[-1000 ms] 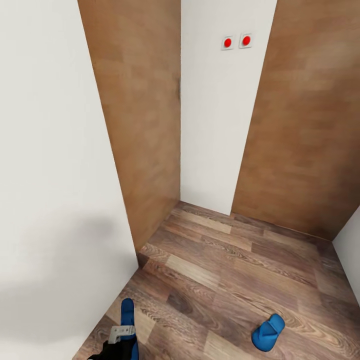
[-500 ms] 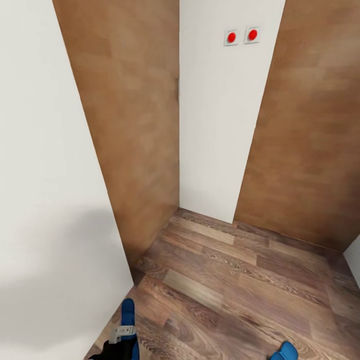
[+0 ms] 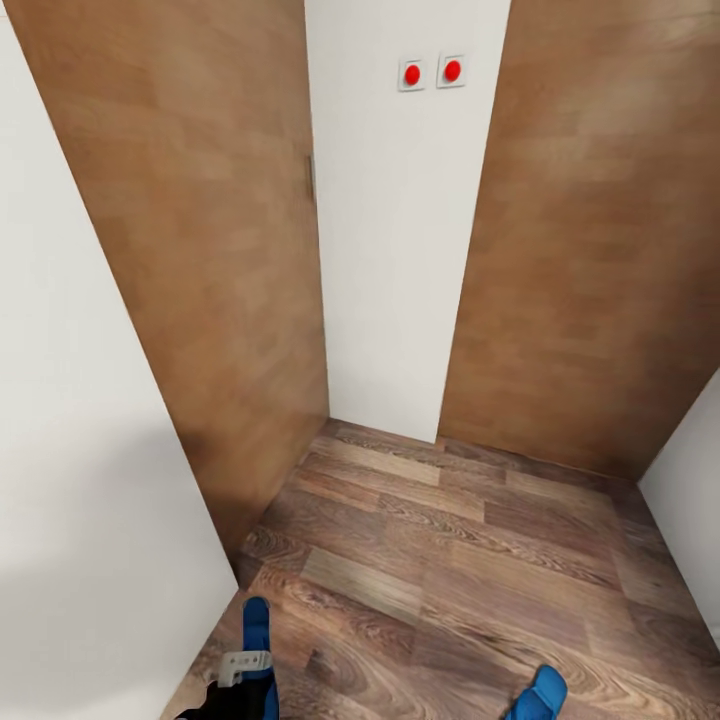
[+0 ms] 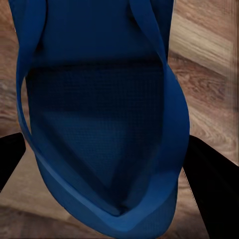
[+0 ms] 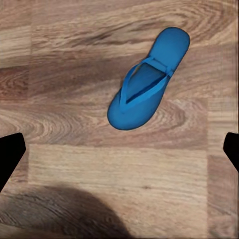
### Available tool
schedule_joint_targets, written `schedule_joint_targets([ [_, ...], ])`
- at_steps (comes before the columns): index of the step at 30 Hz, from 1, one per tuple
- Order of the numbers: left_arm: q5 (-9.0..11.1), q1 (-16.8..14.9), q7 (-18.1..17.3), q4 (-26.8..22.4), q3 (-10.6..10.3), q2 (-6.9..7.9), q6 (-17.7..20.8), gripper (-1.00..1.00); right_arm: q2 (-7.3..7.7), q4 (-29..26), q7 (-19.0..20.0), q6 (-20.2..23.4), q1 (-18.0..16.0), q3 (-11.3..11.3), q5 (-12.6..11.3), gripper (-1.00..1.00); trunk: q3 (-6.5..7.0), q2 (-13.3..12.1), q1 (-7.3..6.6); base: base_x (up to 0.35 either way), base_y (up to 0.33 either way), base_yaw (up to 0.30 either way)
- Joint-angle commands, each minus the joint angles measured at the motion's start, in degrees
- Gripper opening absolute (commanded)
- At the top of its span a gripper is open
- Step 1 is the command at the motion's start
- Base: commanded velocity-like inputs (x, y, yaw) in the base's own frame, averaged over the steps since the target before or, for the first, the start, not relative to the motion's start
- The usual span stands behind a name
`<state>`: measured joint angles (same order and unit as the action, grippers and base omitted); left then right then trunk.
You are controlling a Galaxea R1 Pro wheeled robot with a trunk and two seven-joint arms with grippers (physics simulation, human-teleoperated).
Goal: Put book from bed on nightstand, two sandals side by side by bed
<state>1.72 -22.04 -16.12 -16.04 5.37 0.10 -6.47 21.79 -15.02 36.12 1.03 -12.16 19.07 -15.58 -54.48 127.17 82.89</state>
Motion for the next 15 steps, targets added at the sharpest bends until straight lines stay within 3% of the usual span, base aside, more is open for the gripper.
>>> schedule_joint_targets([
  [1, 0.13, -0.02, -0.69, 0.04, 0.43, -0.01, -0.03, -1.00, 0.01, 0.08, 0.26, 0.11, -0.05, 0.09, -0.32, 1.00, -0.05, 0.02, -0.01, 0.000, 0.000, -0.249],
  [9, 0.13, -0.02, -0.72, 0.04, 0.43, -0.01, -0.03, -1.00, 0.01, 0.08, 0.26, 0.11, -0.05, 0.09, -0.32, 1.00, -0.05, 0.02, -0.01, 0.008, 0.001, -0.235],
  [15, 0.20, -0.02, -0.69, 0.04, 0.43, -0.01, 0.05, -1.00, 0.02, 0.08, 0.26, 0.11, -0.05, 0.09, -0.32, 1.00, -0.05, 0.02, -0.01, 0.211, 0.063, -0.060],
])
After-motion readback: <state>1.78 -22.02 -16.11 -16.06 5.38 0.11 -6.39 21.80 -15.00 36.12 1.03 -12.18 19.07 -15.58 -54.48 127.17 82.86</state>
